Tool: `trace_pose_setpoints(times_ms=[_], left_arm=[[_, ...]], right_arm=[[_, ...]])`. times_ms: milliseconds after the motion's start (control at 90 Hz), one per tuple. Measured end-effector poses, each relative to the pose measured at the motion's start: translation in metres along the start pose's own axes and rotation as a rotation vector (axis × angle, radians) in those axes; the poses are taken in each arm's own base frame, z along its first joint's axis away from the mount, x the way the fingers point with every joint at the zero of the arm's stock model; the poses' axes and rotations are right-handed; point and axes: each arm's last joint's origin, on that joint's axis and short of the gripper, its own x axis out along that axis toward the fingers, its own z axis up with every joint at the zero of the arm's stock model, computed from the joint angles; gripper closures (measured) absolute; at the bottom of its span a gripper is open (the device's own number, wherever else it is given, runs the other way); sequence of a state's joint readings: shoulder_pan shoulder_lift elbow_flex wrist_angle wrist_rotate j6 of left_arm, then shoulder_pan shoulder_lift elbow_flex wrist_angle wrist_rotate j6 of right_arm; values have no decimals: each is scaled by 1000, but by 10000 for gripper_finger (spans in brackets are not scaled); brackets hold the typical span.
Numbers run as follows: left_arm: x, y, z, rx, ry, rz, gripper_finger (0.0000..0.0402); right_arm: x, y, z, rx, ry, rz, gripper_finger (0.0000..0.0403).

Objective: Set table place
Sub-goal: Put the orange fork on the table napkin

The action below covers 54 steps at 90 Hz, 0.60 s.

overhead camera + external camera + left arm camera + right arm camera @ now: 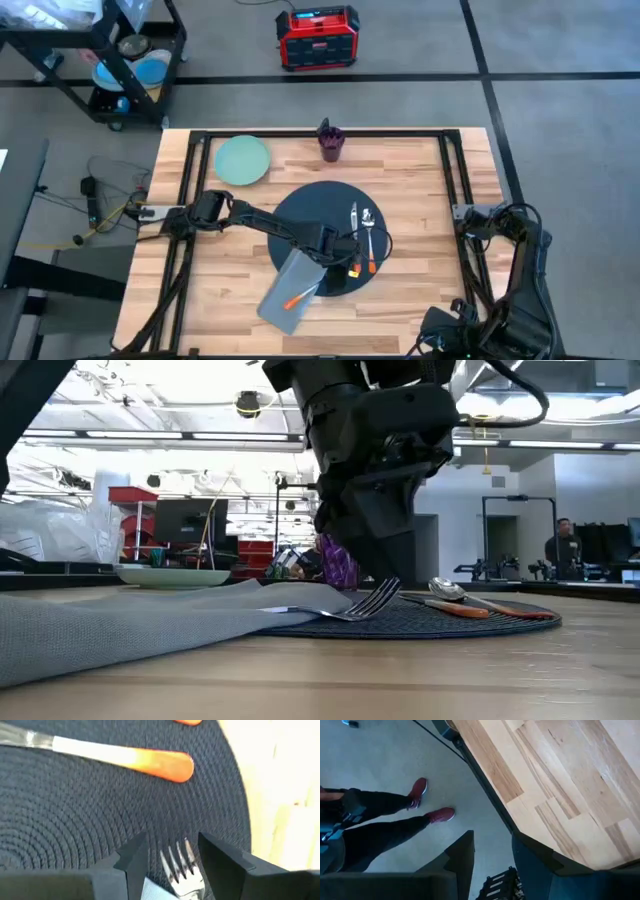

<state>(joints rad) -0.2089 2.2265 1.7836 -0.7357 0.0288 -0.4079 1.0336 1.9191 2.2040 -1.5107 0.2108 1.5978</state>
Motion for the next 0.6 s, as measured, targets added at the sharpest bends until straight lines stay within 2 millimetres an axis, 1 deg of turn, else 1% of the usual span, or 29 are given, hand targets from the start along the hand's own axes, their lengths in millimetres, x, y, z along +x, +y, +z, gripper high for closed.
trace_pose_setpoints(times_ms=[100,278,422,600], left_arm=[[0,0,0,1,0,0,258],[0,-2,-2,49,13,-16,294],[1,-3,-3,52,13,-17,321],[1,0,-3,64,20,-13,377]], right_arm=[[0,0,0,0,0,0,284],[0,0,0,0,0,0,284],[0,0,0,0,0,0,284],[0,0,0,0,0,-2,284]])
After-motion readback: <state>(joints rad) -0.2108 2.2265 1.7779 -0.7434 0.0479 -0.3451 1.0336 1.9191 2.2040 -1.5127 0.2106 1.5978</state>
